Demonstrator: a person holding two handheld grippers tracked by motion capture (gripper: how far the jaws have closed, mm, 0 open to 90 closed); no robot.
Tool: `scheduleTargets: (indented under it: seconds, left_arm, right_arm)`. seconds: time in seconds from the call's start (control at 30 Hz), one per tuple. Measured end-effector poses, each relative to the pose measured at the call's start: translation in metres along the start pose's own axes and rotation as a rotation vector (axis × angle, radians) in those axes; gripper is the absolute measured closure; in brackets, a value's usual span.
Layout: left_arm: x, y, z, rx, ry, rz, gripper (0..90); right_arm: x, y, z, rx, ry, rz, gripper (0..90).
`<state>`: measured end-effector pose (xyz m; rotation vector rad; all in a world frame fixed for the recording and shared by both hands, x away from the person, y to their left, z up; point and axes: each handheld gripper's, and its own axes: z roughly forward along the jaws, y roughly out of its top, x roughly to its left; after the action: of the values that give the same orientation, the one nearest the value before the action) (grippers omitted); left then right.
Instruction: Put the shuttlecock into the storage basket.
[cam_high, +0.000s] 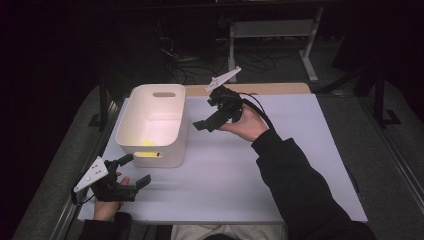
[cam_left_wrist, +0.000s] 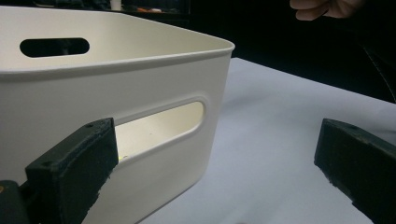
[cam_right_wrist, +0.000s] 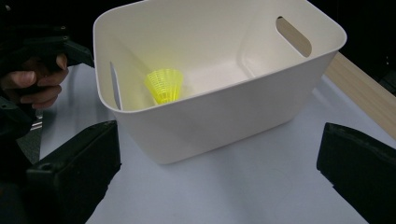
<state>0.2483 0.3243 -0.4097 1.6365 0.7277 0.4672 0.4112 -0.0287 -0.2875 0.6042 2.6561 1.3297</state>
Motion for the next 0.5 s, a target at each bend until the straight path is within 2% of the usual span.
scheduleTargets:
  seconds: [0.5]
  left_arm:
    - [0.000,0.000,0.000,0.000,0.000,-0.003,0.0]
  right_arm:
    - [-0.010,-0.019,-0.012,-0.002,-0.017,0.036,0.0]
